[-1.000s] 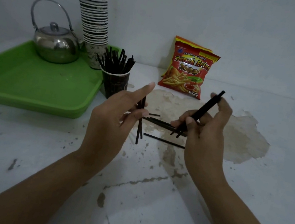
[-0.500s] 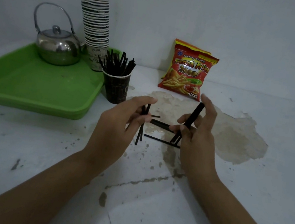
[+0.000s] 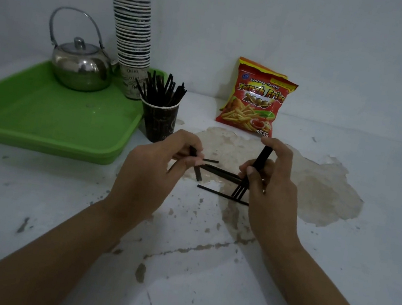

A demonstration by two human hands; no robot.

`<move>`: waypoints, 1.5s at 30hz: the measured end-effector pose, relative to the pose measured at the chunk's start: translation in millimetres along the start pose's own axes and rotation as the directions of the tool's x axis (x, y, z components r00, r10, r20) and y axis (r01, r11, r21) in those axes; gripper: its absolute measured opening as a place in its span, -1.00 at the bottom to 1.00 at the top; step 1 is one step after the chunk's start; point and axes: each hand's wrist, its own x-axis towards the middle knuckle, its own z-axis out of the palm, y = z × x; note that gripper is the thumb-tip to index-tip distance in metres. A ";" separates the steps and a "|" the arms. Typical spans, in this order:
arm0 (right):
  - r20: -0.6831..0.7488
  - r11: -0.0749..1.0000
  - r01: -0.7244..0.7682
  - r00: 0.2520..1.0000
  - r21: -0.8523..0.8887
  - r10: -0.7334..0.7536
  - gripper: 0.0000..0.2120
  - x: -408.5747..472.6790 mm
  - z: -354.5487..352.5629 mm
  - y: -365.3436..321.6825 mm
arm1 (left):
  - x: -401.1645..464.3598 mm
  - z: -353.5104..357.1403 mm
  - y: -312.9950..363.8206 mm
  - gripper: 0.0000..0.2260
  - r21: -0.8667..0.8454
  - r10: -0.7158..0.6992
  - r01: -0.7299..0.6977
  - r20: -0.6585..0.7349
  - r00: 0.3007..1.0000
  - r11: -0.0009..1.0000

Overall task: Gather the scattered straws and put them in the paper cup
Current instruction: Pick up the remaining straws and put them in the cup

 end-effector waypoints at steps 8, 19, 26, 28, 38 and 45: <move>-0.085 0.999 0.013 0.996 0.044 -0.010 -0.65 6.8 1.6 -8.5 | 6.4 -13.6 -5.3 -0.93 0.014 0.098 -0.097 -0.197 0.976 0.995; -0.407 0.881 0.250 0.910 0.401 -0.073 -0.67 60.8 62.8 -76.1 | 19.1 -39.6 -45.2 -0.92 0.155 0.116 -0.050 -0.454 0.883 0.987; -0.413 0.885 0.234 0.909 0.403 -0.053 -0.67 89.7 114.4 -79.1 | 21.5 -37.5 -57.5 -0.96 0.128 0.061 -0.010 -0.399 0.915 0.992; -0.375 0.900 0.216 0.925 0.379 -0.064 -0.66 92.7 119.5 -74.8 | 21.6 -37.0 -59.2 -0.97 0.148 0.047 0.011 -0.385 0.922 0.989; -0.281 0.983 0.183 0.945 0.033 -0.167 -0.63 100.8 138.0 -54.6 | 21.2 -34.8 -67.9 -0.65 0.116 -0.061 0.106 -0.342 0.938 0.988; -0.250 0.972 0.232 0.939 -0.039 -0.234 -0.73 97.4 133.5 -53.6 | 34.5 -34.6 -70.9 -0.70 0.206 -0.067 0.138 -0.318 0.946 0.969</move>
